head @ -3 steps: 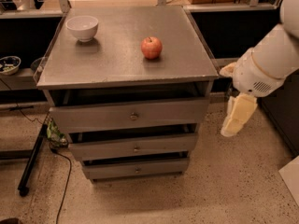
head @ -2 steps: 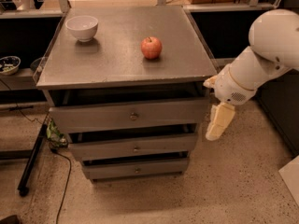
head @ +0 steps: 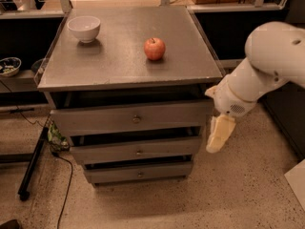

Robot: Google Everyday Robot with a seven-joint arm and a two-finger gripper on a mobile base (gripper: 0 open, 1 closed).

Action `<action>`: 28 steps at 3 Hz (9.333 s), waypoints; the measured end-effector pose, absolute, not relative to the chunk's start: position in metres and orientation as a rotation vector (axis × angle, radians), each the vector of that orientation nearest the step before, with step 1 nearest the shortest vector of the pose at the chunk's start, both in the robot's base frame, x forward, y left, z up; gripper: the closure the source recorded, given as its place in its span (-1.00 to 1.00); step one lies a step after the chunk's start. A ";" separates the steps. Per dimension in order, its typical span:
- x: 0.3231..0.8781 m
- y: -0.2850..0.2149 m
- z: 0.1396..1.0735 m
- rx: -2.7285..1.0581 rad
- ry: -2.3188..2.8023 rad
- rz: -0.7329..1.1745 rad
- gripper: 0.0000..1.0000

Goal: Open bottom drawer

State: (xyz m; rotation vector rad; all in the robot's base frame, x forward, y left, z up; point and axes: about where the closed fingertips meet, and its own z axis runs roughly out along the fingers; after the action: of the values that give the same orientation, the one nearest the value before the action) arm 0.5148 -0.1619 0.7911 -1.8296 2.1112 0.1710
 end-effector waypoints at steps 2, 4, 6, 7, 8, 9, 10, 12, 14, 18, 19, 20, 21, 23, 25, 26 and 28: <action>0.479 -0.149 0.703 -1.852 2.256 0.143 -1.00; 0.465 -0.137 0.678 -1.868 2.272 0.204 -1.00; 0.455 -0.117 0.587 -1.923 2.360 0.244 -1.00; 0.458 -0.108 0.547 -1.973 2.361 0.290 -1.00; 0.458 -0.109 0.540 -1.966 2.372 0.293 -1.00; 0.463 -0.109 0.499 -1.927 2.431 0.308 -1.00; 0.517 -0.110 0.438 -1.776 2.470 0.333 -1.00; 0.524 -0.109 0.415 -1.714 2.461 0.415 -1.00; 0.557 -0.115 0.351 -1.607 2.444 0.599 -1.00; 0.567 -0.135 0.282 -1.355 2.474 0.641 -1.00; 0.572 -0.142 0.265 -1.290 2.465 0.687 -1.00; 0.574 -0.143 0.263 -1.282 2.463 0.689 -1.00; 0.577 -0.127 0.255 -1.313 2.428 0.735 -1.00; 0.607 -0.080 0.254 -1.394 2.290 0.816 -1.00; 0.606 -0.080 0.253 -1.370 2.320 0.682 -1.00; 0.609 -0.080 0.254 -1.338 2.334 0.578 -1.00; 0.613 -0.074 0.243 -1.310 2.363 0.561 -1.00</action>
Offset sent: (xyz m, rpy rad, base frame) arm -0.0477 0.0147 -0.1343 -0.1310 0.1411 -0.0722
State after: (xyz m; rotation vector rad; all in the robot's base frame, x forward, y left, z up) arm 0.6127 -0.0744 0.2434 -1.3101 2.3629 0.5611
